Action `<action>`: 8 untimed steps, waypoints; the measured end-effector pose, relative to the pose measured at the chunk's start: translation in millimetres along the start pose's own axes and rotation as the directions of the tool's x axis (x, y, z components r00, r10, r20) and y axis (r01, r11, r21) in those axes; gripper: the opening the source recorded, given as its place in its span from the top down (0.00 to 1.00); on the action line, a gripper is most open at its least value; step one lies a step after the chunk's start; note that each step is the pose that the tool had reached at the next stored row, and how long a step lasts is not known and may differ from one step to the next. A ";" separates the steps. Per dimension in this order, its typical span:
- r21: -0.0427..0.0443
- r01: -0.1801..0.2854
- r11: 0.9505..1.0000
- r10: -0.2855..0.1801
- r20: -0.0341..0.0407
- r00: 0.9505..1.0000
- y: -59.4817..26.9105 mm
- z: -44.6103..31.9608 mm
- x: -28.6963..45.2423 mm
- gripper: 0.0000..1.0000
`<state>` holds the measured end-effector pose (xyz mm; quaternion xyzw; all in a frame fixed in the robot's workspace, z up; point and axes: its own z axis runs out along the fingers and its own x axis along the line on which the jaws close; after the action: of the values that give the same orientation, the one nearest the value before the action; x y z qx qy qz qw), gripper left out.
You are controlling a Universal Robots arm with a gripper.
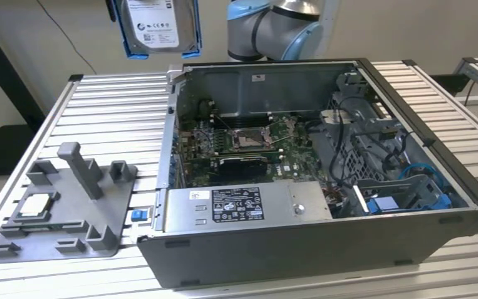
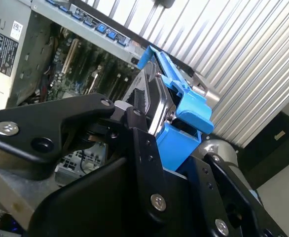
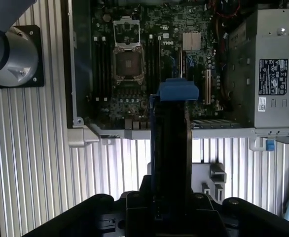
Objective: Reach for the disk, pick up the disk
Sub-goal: 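Pick up the disk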
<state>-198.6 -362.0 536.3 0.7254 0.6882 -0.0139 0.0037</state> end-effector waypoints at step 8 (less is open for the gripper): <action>0.000 0.000 1.000 0.000 0.000 1.000 25.2 -0.4 1.3 1.00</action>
<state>-173.4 -362.0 536.3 0.7254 0.6882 -0.0140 0.0037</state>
